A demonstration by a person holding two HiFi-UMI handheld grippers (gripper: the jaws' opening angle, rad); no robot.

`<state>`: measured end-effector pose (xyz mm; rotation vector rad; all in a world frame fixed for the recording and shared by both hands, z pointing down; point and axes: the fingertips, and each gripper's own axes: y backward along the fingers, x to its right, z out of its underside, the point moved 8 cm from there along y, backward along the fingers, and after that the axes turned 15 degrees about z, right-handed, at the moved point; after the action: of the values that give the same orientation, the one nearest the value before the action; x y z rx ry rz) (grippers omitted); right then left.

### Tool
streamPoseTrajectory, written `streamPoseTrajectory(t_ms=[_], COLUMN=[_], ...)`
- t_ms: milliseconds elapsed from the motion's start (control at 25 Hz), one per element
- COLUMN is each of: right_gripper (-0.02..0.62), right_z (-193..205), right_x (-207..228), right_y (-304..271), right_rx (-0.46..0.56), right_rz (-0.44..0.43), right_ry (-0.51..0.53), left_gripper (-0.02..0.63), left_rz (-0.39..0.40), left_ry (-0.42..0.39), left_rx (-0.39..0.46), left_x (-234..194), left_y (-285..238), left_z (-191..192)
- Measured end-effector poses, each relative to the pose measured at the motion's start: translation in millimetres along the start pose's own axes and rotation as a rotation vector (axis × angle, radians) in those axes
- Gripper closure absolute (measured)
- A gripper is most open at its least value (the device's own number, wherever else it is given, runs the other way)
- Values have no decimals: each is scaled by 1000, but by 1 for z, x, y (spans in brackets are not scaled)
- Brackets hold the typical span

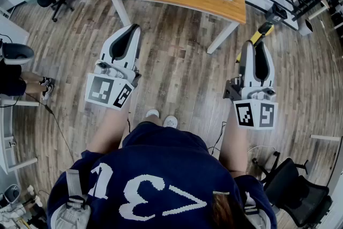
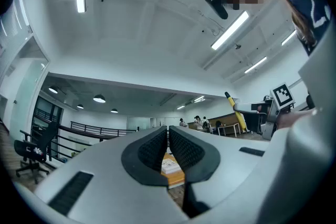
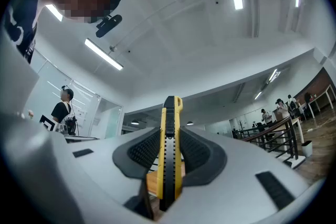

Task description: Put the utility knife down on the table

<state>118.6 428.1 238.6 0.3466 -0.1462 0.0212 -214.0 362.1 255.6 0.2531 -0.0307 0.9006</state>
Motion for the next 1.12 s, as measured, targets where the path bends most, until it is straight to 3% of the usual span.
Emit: streamPoseTrajectory(t_ms=[280,520,1120], right_gripper=[468,468,468], right_z=[4,18,66], right_x=[11,13,-10], right_y=[-13,-47,-242], right_rx=[2,2,52], right_rz=[-10,-10,40], right_ry=[-36,-38,-42], left_gripper=[581,580,580], left_rz=[-11,-20,59], left_ry=[-4,7,11], left_rx=[-15,-10,15], left_x=[-2,-33,-219], left_y=[-13,-34,-161], left_z=[8,25,57])
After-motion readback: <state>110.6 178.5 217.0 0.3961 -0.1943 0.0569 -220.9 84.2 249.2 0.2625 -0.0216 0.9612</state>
